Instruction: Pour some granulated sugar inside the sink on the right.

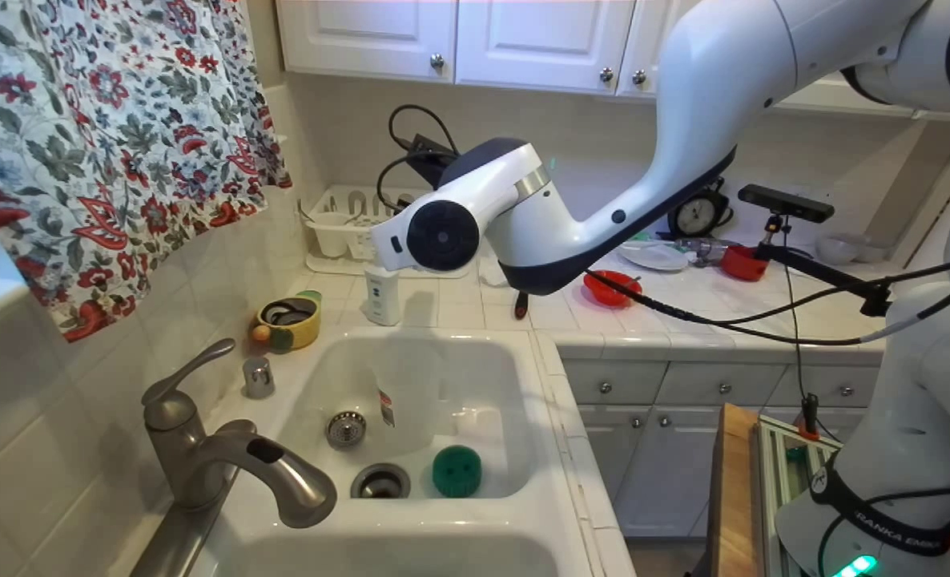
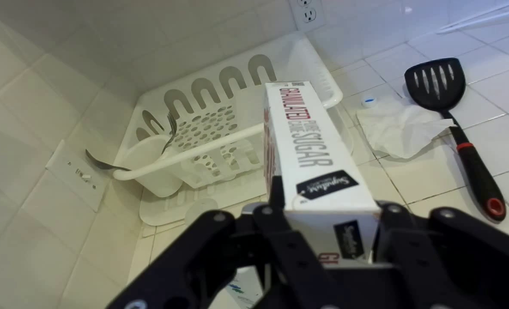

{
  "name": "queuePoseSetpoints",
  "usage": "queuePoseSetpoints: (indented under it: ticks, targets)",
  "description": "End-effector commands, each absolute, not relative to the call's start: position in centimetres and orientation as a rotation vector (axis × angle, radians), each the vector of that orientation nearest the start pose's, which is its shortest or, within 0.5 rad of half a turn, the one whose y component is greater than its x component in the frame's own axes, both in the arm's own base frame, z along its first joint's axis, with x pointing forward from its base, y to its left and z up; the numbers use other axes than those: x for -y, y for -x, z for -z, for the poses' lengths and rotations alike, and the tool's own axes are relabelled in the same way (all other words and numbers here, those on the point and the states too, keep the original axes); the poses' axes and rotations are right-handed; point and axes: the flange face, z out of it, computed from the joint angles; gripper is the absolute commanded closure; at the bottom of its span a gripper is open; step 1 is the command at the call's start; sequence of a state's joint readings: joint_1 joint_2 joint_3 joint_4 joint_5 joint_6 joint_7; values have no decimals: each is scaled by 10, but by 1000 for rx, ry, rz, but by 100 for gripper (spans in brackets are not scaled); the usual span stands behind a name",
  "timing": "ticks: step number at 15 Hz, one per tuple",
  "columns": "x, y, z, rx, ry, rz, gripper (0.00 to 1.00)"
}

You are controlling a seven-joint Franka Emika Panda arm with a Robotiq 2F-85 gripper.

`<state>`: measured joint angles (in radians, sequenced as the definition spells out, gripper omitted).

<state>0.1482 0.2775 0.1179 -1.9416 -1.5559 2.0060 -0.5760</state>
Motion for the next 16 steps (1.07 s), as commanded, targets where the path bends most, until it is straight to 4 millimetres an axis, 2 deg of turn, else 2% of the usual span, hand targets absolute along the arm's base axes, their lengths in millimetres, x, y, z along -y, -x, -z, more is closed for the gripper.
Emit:
queuePoseSetpoints:
  ticks: [1, 7, 8, 15, 16]
  targets:
    - [-102, -610, -371, -1397, -1163, 382, 91]
    - [-106, -601, -364, -1350, -1171, 357, 91]
    - [-102, -607, -360, -1392, -1197, 374, 66]
    - [-105, -605, -357, -1384, -1205, 363, 66]
    - [-104, -605, -357, -1384, -1205, 363, 91]
